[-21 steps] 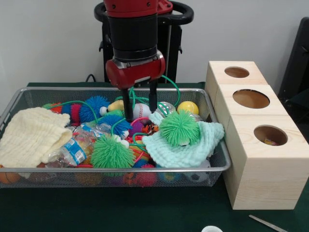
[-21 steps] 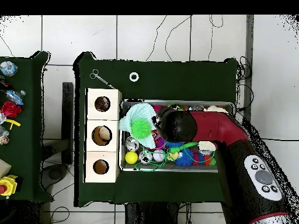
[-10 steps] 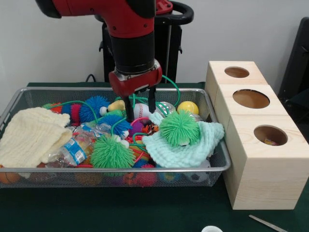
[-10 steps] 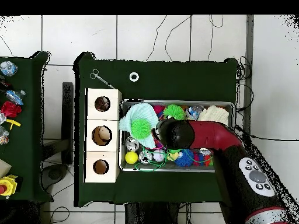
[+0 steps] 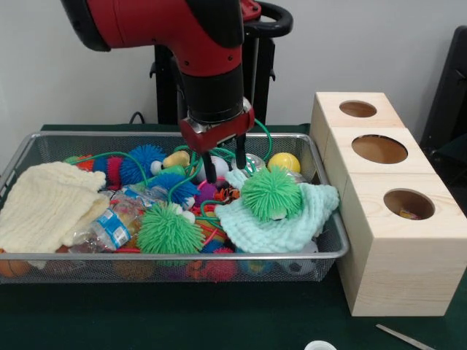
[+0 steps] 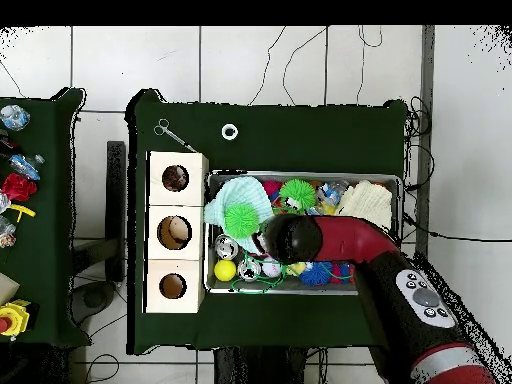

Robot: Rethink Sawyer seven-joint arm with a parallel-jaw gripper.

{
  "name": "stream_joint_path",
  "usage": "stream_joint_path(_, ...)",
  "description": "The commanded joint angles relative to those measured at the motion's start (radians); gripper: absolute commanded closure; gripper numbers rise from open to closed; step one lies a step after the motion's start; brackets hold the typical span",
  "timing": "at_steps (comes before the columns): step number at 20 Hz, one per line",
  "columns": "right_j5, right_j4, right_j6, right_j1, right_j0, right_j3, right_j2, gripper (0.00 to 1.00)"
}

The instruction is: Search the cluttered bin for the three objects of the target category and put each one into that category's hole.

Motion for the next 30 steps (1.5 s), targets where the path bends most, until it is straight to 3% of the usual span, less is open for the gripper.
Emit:
stream_joint_path(1,-0.002,-0.049,0.095,0.077,0.025,0.030,-0.039,0.00)
stream_joint_path(10,-0.064,-0.106,0.117,0.189,0.065,-0.024,-0.123,0.00)
stream_joint_path(20,-0.067,-0.123,0.104,0.192,0.088,-0.050,-0.142,0.00)
stream_joint_path(21,-0.084,-0.110,0.101,0.195,0.074,-0.040,-0.133,1.00)
stream_joint_path(24,-0.057,-0.096,0.125,0.180,0.096,-0.051,-0.149,1.00)
stream_joint_path(30,0.038,-0.007,0.016,-0.001,0.013,0.050,-0.014,1.00)
